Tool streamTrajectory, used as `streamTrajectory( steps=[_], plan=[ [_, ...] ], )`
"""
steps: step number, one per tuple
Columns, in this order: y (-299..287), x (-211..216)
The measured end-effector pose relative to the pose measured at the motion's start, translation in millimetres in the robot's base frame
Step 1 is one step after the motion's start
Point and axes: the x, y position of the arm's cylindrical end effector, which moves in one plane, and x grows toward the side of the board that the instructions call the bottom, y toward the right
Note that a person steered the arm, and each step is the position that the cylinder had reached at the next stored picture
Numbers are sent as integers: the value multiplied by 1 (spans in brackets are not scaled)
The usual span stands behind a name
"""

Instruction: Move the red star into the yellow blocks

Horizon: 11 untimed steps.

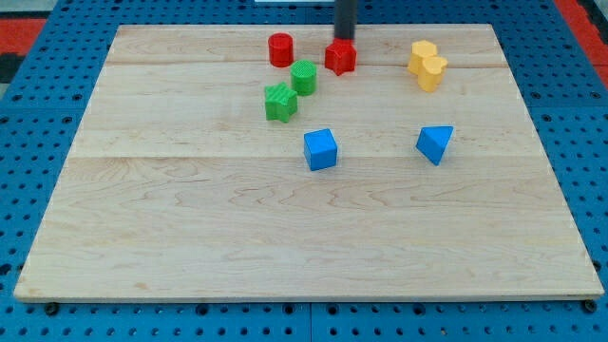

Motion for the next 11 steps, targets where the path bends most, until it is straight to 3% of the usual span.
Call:
streamTrajectory(
  steps=[1, 2, 4, 5, 8, 11],
  plan=[
    [-21, -5],
    [-31, -43],
    [-164, -32],
    [-148, 7],
    [-87, 28],
    [14, 33]
  ],
)
